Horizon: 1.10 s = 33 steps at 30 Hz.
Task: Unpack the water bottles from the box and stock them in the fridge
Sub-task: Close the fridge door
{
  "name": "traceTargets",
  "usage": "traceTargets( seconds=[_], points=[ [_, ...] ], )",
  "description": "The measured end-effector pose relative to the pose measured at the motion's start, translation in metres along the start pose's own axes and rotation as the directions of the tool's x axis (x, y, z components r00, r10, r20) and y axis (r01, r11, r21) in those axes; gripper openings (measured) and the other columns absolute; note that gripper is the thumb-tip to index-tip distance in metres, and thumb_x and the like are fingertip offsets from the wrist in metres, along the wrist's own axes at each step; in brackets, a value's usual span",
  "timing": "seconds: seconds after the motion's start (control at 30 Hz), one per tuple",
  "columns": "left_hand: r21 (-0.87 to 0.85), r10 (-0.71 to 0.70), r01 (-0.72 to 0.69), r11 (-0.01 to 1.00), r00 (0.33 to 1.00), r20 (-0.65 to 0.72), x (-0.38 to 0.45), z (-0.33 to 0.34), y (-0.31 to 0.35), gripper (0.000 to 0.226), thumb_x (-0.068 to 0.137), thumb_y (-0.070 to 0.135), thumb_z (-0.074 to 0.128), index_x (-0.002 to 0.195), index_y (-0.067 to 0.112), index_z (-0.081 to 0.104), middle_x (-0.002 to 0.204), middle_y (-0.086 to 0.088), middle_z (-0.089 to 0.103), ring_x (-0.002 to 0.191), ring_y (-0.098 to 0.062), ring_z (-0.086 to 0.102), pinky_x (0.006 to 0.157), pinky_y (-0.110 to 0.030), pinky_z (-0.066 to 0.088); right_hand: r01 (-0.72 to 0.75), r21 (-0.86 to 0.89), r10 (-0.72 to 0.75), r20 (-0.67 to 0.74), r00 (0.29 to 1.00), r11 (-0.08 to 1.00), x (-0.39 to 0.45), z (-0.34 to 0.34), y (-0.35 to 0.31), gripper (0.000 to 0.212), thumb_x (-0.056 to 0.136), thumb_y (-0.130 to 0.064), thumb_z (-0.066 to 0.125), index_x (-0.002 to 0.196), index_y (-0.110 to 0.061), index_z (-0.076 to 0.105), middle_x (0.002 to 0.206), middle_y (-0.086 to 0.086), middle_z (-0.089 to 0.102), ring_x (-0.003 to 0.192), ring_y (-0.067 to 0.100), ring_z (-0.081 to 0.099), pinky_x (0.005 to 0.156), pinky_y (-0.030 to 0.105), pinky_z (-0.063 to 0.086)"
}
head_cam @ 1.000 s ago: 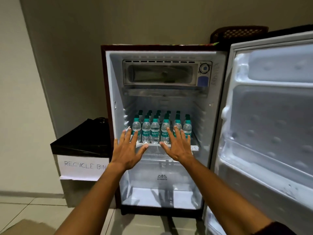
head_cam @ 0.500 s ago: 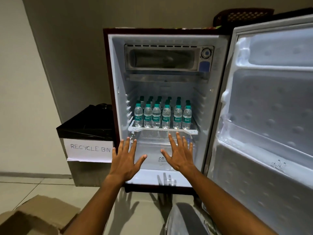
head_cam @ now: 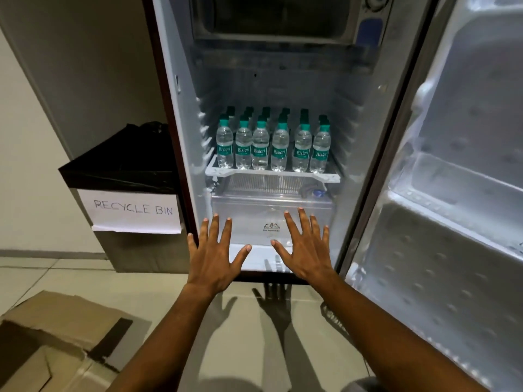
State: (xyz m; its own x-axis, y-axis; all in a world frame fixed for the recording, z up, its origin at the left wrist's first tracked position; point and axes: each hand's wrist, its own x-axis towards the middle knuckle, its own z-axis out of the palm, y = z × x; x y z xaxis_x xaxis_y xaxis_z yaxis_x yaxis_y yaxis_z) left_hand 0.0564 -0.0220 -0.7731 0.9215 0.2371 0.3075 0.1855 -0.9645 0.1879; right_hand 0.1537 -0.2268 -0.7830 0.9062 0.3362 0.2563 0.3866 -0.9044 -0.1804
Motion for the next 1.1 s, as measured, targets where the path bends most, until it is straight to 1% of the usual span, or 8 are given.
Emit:
traceTargets(
  seconds=[0.17,0.33,0.43,0.5,0.67,0.83,1.0,1.1],
  points=[
    [0.004,0.008,-0.008,1.000,0.999,0.043,-0.005,0.037,-0.004,0.089,0.084,0.078,0.005,0.156,0.027,0.010,0.164,-0.006,-0.001,0.151,-0.028,-0.002,0.118,-0.061,0.007,0.066,-0.009,-0.066,0.049,0.997,0.998,-0.024,0.044,0.016,0.081,0.089,-0.075,0.028,0.155,-0.038,0.000,0.164,0.002,-0.011,0.151,0.030,-0.002,0.119,0.058,0.001],
    [-0.017,0.011,-0.009,1.000,0.995,0.099,-0.001,0.052,0.002,0.088,0.086,0.075,0.018,0.155,0.021,0.021,0.163,-0.009,0.010,0.150,-0.031,0.009,0.115,-0.065,0.013,-0.046,-0.008,0.047,0.128,0.991,0.999,-0.043,0.060,0.020,0.083,0.085,-0.081,0.019,0.154,-0.040,-0.004,0.163,0.002,-0.013,0.151,0.030,-0.001,0.118,0.057,0.001],
    [0.019,0.017,-0.021,1.000,0.989,0.150,0.000,0.040,0.011,0.085,0.088,0.073,0.025,0.154,0.019,0.026,0.162,-0.011,0.016,0.149,-0.033,0.016,0.113,-0.065,0.018,-0.075,0.006,0.072,0.213,0.974,0.997,-0.054,0.048,0.010,0.080,0.085,-0.082,0.014,0.152,-0.043,-0.007,0.161,-0.001,-0.021,0.150,0.027,-0.009,0.117,0.056,-0.008],
    [0.040,0.031,-0.038,0.998,0.985,0.167,0.001,0.022,0.015,0.085,0.089,0.073,0.025,0.154,0.019,0.025,0.162,-0.011,0.015,0.149,-0.033,0.016,0.113,-0.064,0.018,-0.067,0.014,0.062,0.256,0.965,0.998,-0.056,0.026,0.003,0.079,0.086,-0.082,0.011,0.152,-0.044,-0.007,0.161,-0.001,-0.023,0.150,0.027,-0.011,0.116,0.056,-0.011],
    [-0.028,0.027,-0.021,0.999,0.978,0.205,0.001,-0.045,0.028,0.086,0.088,0.074,0.023,0.155,0.021,0.019,0.164,-0.008,0.006,0.151,-0.031,0.006,0.114,-0.064,0.016,-0.028,-0.047,0.041,0.318,0.947,0.999,-0.058,-0.053,-0.010,0.079,0.088,-0.078,0.019,0.154,-0.040,-0.004,0.163,0.003,-0.016,0.151,0.032,-0.004,0.119,0.059,0.002],
    [-0.021,-0.019,0.026,0.999,0.957,0.290,-0.003,-0.131,0.049,0.086,0.088,0.077,0.020,0.156,0.027,0.005,0.164,-0.006,-0.004,0.151,-0.030,-0.001,0.116,-0.063,0.012,0.023,-0.088,0.016,0.419,0.908,0.996,-0.059,-0.147,-0.025,0.082,0.087,-0.080,0.015,0.153,-0.039,-0.012,0.161,0.006,-0.022,0.150,0.034,-0.010,0.118,0.060,-0.002],
    [0.021,-0.061,0.058,0.998,0.933,0.355,-0.011,-0.237,0.069,0.087,0.087,0.079,0.022,0.156,0.028,0.008,0.164,-0.006,-0.003,0.151,-0.030,0.001,0.116,-0.064,0.013,-0.003,-0.052,0.024,0.400,0.916,0.999,-0.054,-0.260,-0.051,0.082,0.088,-0.078,0.020,0.155,-0.037,-0.002,0.163,0.006,-0.014,0.150,0.035,-0.005,0.117,0.056,-0.005],
    [0.021,-0.086,0.084,0.996,0.926,0.368,-0.016,-0.302,0.082,0.088,0.087,0.079,0.020,0.156,0.026,0.008,0.164,-0.007,-0.002,0.151,-0.030,-0.002,0.116,-0.064,0.013,-0.017,-0.057,0.037,0.380,0.924,0.998,-0.049,-0.326,-0.068,0.084,0.084,-0.081,0.009,0.155,-0.036,-0.001,0.163,0.007,-0.012,0.150,0.035,-0.001,0.116,0.055,-0.004]
  ],
)
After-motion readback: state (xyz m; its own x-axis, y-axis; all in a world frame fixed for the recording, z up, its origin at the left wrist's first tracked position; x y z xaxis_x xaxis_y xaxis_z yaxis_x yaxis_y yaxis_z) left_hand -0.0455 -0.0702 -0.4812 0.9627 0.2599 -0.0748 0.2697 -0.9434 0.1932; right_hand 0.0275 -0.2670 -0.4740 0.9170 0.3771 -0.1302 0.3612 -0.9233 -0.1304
